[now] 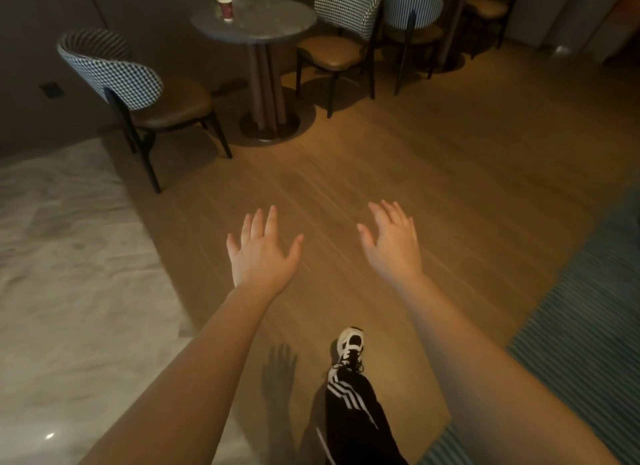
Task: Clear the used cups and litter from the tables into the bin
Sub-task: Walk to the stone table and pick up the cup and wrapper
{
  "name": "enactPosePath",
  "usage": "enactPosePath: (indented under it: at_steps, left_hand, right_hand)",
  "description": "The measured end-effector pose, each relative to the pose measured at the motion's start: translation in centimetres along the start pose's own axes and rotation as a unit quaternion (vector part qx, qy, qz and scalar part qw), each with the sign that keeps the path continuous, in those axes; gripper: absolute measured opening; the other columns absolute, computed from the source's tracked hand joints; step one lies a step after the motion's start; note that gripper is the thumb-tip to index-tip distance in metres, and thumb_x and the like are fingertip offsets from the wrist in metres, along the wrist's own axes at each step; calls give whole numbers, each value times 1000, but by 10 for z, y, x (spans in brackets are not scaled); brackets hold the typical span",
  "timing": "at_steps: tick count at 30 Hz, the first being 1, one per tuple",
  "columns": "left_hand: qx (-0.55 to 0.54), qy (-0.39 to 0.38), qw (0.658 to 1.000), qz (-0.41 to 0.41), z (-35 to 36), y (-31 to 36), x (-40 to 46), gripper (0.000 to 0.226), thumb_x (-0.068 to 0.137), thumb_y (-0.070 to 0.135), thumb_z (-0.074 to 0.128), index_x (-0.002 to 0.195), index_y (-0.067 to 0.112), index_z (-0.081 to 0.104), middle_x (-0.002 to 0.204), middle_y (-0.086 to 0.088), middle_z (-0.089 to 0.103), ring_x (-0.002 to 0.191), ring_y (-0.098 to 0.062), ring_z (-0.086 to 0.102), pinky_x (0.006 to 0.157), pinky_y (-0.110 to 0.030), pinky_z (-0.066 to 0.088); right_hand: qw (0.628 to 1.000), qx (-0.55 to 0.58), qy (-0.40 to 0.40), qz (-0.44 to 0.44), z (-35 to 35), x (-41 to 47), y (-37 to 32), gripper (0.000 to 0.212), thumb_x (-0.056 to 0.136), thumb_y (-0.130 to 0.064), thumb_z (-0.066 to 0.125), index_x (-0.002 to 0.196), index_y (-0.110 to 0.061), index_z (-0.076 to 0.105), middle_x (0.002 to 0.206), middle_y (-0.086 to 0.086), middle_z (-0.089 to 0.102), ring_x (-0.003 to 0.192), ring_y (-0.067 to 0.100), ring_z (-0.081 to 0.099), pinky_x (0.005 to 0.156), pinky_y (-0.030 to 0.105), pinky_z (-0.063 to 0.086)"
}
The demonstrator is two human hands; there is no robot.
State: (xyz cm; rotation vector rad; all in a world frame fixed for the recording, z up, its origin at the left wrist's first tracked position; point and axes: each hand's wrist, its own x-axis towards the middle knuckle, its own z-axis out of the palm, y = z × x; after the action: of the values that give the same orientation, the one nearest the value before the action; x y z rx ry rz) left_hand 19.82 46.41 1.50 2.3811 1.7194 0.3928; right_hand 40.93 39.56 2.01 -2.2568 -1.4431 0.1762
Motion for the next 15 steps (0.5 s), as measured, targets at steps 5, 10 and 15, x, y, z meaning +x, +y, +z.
enactPosePath:
  at_steps: [5,10,15]
  left_hand:
    - [-5,-6,1000,-7,33,34,171,75,89,68,20,151,26,11,158,-4,16,145,-21,7,113,-53,9]
    - [-19,-5,1000,-17,37,69,316,73,90,65,23,151,27,10,158,-4,15,145,-20,5,114,-52,8]
    - [-26,3,999,-40,48,73,445,74,91,64,23,151,24,11,158,-4,14,145,-20,4,115,-52,8]
  right_hand:
    - [999,0,-17,-31,19,181,19,53,97,-44,41,144,-21,37,153,4,33,145,21,18,118,45,12]
    - [999,-8,-26,-43,20,332,22,52,97,-45,41,144,-23,36,154,2,31,145,20,16,118,43,9]
    - [997,-4,-45,-59,35,468,21,52,97,-46,40,144,-24,35,154,2,30,145,19,15,118,43,11]
